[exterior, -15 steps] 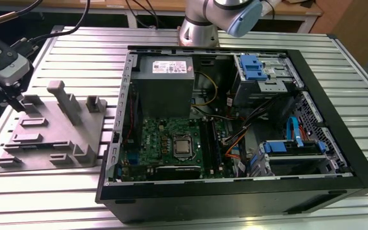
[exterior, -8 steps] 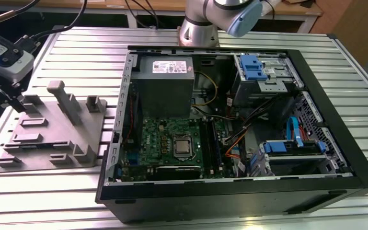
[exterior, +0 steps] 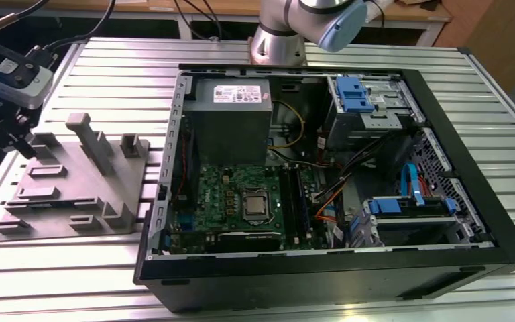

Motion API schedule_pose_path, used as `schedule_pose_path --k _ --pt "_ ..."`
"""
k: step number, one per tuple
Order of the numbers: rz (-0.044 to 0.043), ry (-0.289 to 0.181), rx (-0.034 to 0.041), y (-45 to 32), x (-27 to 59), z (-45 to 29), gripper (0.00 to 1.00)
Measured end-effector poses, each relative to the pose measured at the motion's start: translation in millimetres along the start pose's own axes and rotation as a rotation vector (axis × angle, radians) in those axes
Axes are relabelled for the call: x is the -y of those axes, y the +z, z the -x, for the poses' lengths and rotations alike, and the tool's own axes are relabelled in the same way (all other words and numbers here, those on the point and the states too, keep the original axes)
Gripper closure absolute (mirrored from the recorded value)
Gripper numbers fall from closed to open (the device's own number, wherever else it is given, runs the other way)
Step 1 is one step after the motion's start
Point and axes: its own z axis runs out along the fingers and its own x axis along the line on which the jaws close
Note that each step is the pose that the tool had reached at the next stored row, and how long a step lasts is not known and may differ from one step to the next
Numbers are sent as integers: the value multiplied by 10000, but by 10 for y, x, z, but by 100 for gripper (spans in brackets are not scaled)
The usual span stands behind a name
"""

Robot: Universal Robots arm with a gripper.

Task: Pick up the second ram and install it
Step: 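Pick up the second ram and move it above second insertion slot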

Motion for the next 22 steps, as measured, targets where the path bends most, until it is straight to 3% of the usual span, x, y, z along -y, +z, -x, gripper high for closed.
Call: schedule_pose_path --k 22 --pt "78 -3962 -166 117 5 -3 90"
